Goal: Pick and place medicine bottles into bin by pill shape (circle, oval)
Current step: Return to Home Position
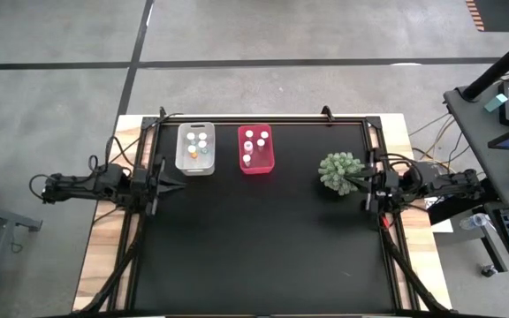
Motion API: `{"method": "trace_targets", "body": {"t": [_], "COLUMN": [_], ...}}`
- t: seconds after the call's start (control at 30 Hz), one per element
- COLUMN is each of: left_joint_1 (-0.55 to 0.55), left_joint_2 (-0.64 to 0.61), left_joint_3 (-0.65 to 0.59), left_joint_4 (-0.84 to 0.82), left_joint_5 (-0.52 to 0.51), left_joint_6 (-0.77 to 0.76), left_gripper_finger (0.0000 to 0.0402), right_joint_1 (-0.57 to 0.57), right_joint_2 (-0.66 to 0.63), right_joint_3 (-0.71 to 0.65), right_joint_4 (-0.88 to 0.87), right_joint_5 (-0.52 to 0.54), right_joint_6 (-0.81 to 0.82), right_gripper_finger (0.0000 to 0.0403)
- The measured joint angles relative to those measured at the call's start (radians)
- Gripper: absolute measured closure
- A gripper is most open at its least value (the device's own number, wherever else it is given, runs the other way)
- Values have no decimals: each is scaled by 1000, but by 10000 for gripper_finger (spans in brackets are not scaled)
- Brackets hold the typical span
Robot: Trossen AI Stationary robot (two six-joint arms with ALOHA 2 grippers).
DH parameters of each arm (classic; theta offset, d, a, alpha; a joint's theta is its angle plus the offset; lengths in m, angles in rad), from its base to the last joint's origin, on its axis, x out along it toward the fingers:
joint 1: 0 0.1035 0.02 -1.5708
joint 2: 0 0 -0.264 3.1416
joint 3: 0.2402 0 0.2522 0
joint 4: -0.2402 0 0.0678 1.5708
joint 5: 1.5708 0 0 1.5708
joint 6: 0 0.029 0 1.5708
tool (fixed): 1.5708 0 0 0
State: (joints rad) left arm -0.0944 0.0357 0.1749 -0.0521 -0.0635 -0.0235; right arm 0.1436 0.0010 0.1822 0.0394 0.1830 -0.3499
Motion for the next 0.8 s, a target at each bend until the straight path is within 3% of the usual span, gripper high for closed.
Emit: {"method": "trace_targets", "body": {"t": [0.8], "left_joint_1": [0], "left_joint_2": [-4], "left_joint_3": [-150], "left_joint_4": [178], "left_joint_5": [6], "left_joint_6": [-23], "left_gripper_finger": [402], "right_joint_1": [0], "right_joint_2": [2], "right_joint_3": [-48], "right_joint_4": [3], "right_joint_5": [0], "right_joint_6": [52], "right_gripper_finger": [394]}}
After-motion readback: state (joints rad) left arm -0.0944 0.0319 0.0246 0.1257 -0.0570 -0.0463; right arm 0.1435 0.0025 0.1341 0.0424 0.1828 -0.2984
